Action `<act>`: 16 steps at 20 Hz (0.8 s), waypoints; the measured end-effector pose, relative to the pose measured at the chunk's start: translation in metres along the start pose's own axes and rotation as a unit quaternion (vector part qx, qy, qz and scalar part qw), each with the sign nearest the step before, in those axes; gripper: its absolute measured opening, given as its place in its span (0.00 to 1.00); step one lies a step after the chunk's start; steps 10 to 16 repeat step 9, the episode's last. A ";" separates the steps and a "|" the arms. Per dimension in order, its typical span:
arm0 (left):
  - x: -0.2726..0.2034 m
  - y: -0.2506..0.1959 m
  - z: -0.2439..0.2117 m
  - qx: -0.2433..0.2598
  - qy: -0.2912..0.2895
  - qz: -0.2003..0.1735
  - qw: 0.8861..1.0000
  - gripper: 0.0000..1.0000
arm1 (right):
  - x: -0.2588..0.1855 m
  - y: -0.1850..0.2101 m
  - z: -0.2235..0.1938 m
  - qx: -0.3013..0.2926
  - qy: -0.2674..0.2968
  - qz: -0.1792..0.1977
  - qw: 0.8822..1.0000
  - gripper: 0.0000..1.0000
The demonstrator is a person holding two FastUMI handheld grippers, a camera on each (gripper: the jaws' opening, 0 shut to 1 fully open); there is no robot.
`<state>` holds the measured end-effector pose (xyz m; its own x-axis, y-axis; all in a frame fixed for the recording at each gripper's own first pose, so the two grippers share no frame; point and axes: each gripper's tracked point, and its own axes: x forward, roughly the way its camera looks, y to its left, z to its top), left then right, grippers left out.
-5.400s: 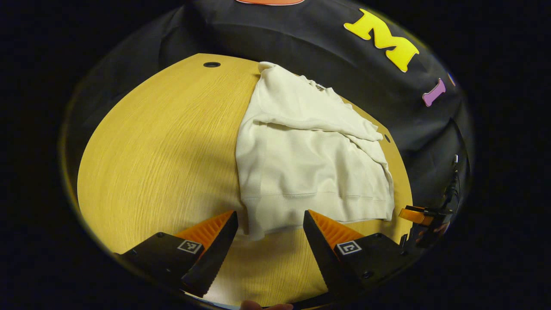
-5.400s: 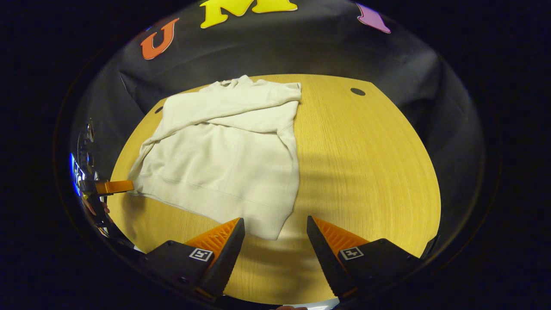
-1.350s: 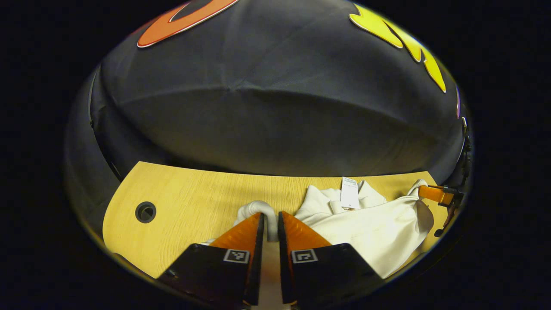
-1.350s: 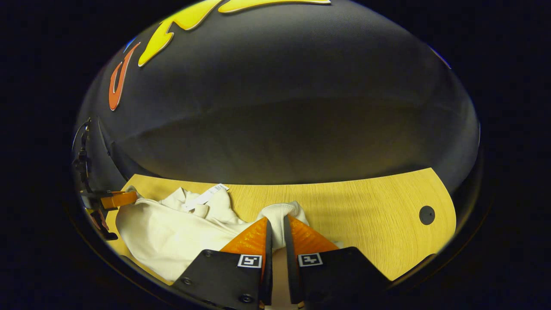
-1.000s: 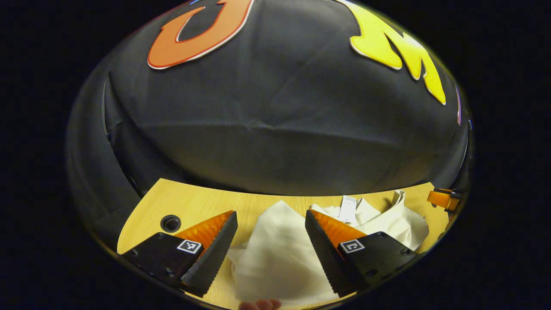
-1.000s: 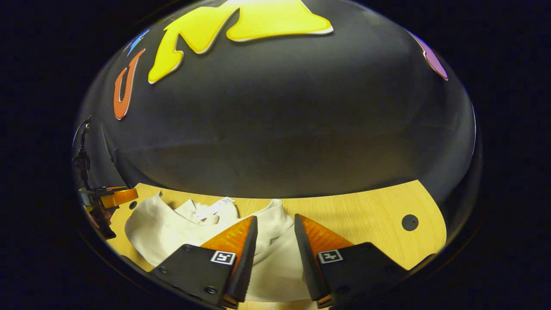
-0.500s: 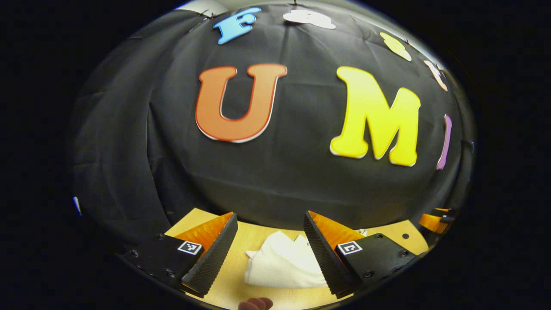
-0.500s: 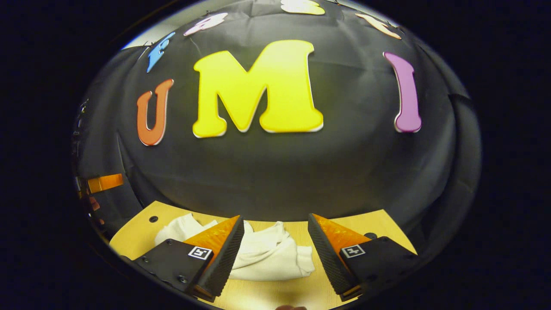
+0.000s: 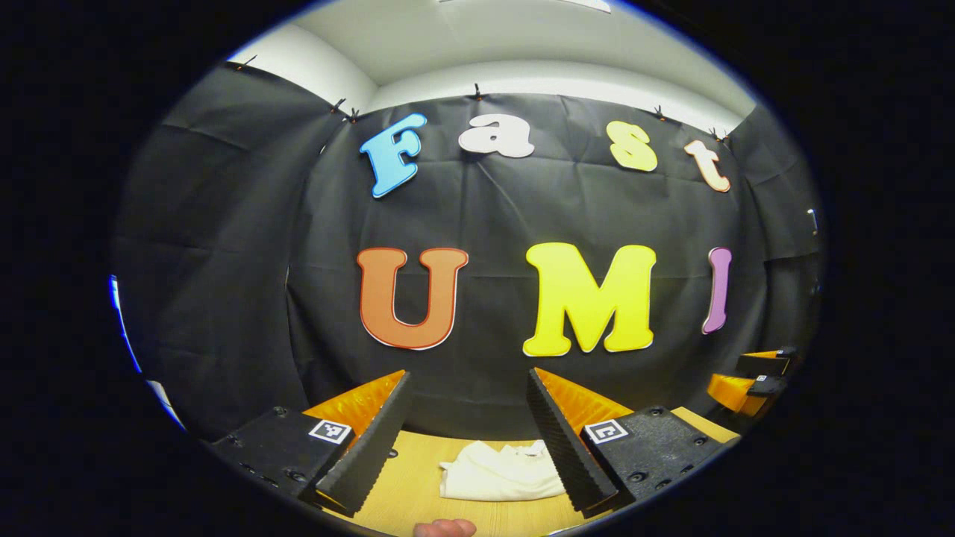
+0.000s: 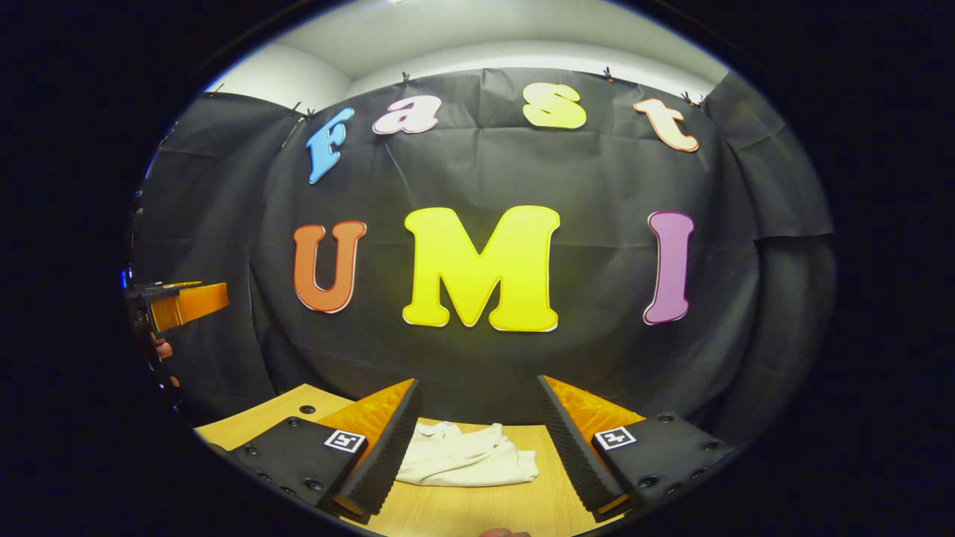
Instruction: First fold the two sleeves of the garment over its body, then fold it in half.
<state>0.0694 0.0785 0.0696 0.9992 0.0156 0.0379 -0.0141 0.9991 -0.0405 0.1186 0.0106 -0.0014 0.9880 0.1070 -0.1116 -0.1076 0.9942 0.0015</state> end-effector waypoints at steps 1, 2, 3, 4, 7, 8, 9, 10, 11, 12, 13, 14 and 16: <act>-0.012 -0.006 0.004 0.001 -0.003 -0.002 1.000 0.97 | -0.010 0.005 0.003 -0.015 -0.013 0.004 1.000 0.93; -0.019 -0.012 -0.002 -0.001 0.000 -0.004 1.000 0.97 | -0.021 0.011 0.007 -0.035 -0.027 0.007 0.999 0.95; -0.028 -0.018 -0.005 -0.006 0.001 -0.006 1.000 0.97 | -0.030 0.010 0.008 -0.050 -0.038 0.004 0.998 0.95; -0.037 -0.025 -0.012 -0.012 0.006 -0.010 1.000 0.98 | -0.038 0.012 0.007 -0.056 -0.044 0.005 0.997 0.94; -0.054 -0.030 -0.026 -0.015 0.016 -0.014 1.000 0.98 | -0.059 0.016 0.000 -0.038 -0.042 0.008 0.998 0.94; -0.058 -0.031 -0.030 -0.018 0.019 -0.014 1.000 0.98 | -0.063 0.018 -0.004 -0.034 -0.039 0.011 0.999 0.95; -0.061 -0.031 -0.033 -0.022 0.022 -0.015 0.999 1.00 | -0.066 0.016 -0.007 -0.036 -0.036 0.009 0.999 0.95; -0.061 -0.031 -0.033 -0.022 0.022 -0.015 0.999 1.00 | -0.066 0.016 -0.007 -0.036 -0.036 0.009 0.999 0.95; -0.061 -0.031 -0.033 -0.022 0.022 -0.015 0.999 1.00 | -0.066 0.016 -0.007 -0.036 -0.036 0.009 0.999 0.95; -0.061 -0.031 -0.033 -0.022 0.022 -0.015 0.999 1.00 | -0.066 0.016 -0.007 -0.036 -0.036 0.009 0.999 0.95; -0.061 -0.031 -0.033 -0.022 0.022 -0.015 0.999 1.00 | -0.066 0.016 -0.007 -0.036 -0.036 0.009 0.999 0.95; -0.061 -0.031 -0.033 -0.022 0.022 -0.015 0.999 1.00 | -0.066 0.016 -0.007 -0.036 -0.036 0.009 0.999 0.95; -0.061 -0.031 -0.033 -0.022 0.022 -0.015 0.999 1.00 | -0.066 0.016 -0.007 -0.036 -0.036 0.009 0.999 0.95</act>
